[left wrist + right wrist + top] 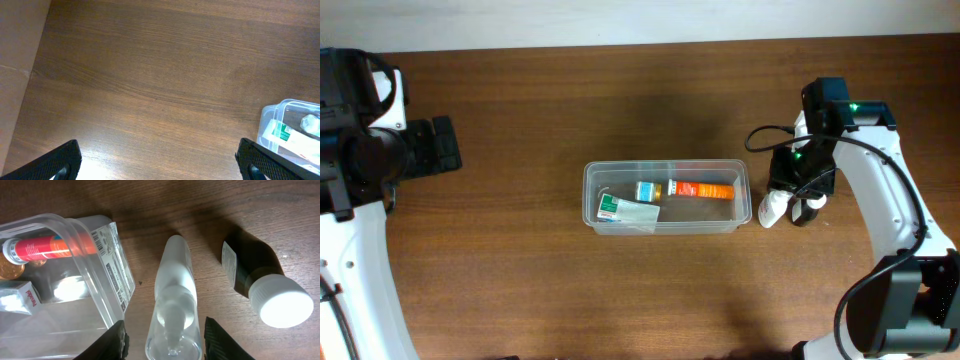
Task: Pack container
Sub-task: 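Reach the right gripper down and grasp the white bottle, then carry the white bottle into the container's right end and release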
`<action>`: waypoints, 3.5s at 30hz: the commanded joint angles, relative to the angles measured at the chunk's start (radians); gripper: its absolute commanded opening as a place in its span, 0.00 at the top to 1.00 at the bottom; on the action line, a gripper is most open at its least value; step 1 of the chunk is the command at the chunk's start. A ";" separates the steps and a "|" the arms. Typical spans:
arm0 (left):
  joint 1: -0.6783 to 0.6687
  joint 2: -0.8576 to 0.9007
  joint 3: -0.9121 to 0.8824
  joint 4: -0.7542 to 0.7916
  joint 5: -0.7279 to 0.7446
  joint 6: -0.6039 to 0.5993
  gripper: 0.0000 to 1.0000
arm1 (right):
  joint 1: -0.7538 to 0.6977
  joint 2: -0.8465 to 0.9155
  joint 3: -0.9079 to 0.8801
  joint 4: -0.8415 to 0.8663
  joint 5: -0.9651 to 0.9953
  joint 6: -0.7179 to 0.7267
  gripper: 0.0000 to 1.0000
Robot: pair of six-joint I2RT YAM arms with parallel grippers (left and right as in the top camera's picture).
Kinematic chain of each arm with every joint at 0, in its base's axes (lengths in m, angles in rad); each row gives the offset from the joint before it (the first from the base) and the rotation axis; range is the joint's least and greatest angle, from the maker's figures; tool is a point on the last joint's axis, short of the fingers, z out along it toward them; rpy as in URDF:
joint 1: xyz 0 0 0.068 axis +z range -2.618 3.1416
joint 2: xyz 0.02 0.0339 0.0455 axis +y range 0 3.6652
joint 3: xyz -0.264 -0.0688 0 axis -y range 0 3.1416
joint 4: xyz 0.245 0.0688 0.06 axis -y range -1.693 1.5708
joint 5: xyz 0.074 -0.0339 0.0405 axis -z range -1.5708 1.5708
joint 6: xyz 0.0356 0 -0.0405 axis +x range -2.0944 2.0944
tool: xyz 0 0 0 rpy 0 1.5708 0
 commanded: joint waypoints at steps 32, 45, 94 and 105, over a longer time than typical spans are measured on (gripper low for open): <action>0.004 -0.013 0.005 0.000 0.004 -0.010 0.00 | 0.100 -0.212 0.358 -0.302 0.087 -0.003 0.91; 0.004 -0.013 0.006 0.000 0.004 -0.010 0.00 | 0.300 -0.247 0.349 -0.314 0.086 0.181 0.95; 0.004 -0.013 0.005 0.000 0.004 -0.010 0.00 | 0.034 -0.246 0.135 -0.117 0.206 0.138 0.36; 0.004 -0.013 0.006 0.000 0.004 -0.010 0.00 | -0.129 -0.068 -0.073 -0.015 0.148 0.001 0.46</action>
